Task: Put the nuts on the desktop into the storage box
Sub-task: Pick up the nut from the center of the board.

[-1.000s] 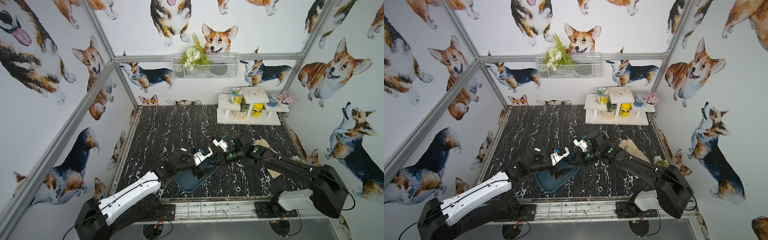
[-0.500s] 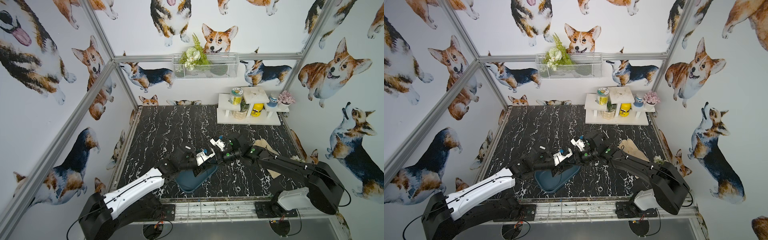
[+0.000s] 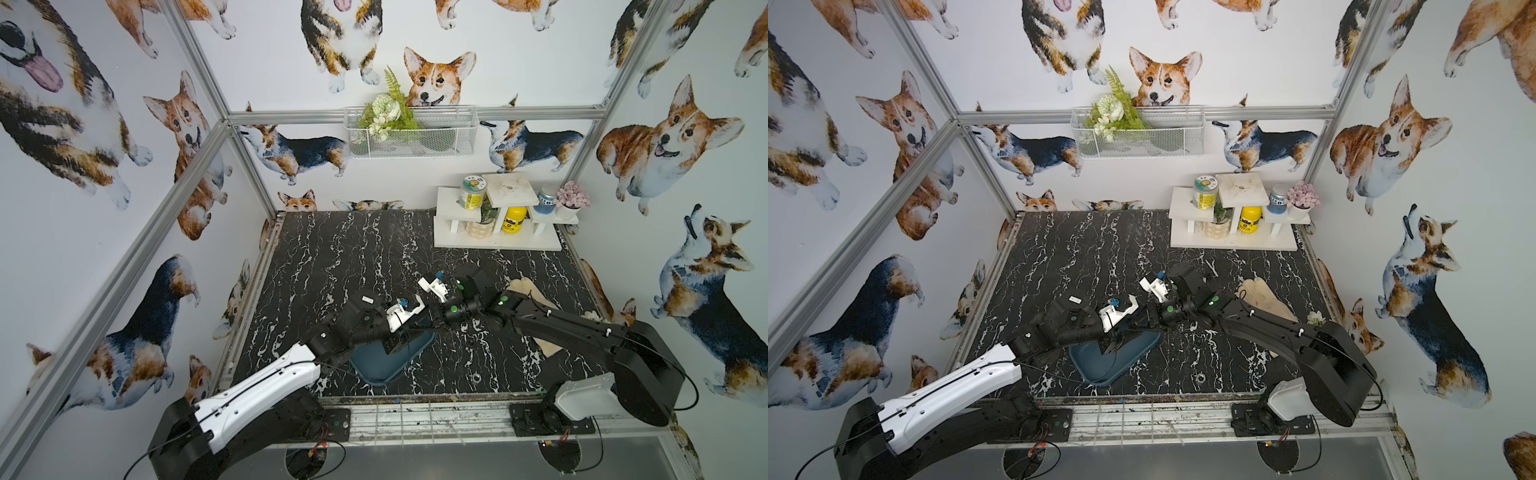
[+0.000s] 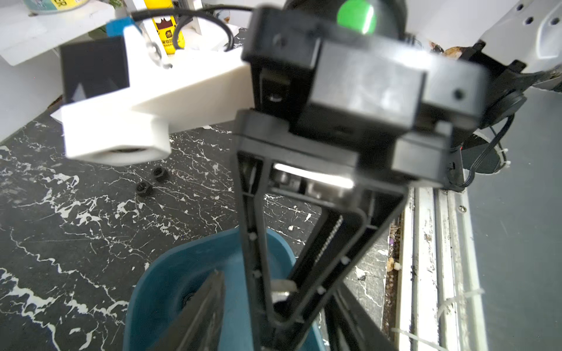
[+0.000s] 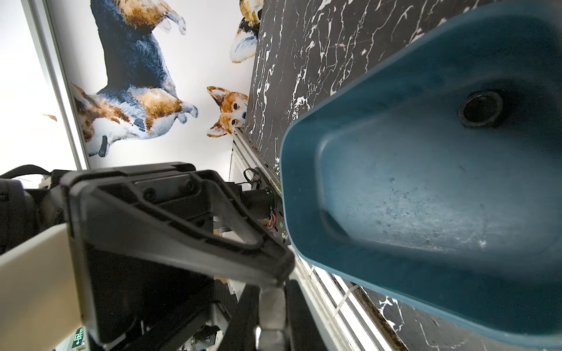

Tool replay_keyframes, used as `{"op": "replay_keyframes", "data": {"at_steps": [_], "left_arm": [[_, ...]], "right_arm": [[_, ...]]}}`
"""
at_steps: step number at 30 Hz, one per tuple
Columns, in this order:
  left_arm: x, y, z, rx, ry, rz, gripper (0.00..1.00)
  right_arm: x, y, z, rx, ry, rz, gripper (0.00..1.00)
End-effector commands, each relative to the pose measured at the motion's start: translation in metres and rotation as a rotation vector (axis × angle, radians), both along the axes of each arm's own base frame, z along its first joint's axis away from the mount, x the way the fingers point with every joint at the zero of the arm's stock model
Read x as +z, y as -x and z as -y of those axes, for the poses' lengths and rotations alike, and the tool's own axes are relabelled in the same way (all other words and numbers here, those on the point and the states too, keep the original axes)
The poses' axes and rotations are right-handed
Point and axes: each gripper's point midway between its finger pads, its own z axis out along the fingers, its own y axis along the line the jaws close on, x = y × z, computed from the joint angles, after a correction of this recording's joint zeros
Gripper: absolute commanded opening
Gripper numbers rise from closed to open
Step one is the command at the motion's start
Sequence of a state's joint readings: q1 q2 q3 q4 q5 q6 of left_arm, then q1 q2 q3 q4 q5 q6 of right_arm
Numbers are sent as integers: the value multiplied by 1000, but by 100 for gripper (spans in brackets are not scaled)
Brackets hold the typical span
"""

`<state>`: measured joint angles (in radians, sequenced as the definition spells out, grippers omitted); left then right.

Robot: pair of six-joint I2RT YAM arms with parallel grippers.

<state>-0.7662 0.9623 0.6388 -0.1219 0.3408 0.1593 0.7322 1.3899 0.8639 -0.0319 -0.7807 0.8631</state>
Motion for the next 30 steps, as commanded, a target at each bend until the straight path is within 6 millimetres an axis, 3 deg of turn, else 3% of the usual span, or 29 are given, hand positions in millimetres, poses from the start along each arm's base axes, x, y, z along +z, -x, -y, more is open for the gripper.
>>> {"op": "replay_keyframes", "data": {"at_steps": [1,16,20,24,26,30], "left_arm": [[14,-5,2,11,48,48,52],[-5,-7,-2,16,-58,3,50],[-4,-8,-1,17,-67,-4,33],[-1,-8,0,9,-57,-4,24],[0,-8,1,12,-52,-3,15],[0,-11,-1,34,-57,-6,8]], "right_arm": [[3,-1,-1,2,-8,3,17],[9,-4,-5,-1,-19,4,17],[6,-4,-5,-1,-12,4,17],[3,-4,-4,0,-2,3,19],[2,-5,-4,-1,6,8,24],[0,-8,-1,-13,11,17,35]]}}
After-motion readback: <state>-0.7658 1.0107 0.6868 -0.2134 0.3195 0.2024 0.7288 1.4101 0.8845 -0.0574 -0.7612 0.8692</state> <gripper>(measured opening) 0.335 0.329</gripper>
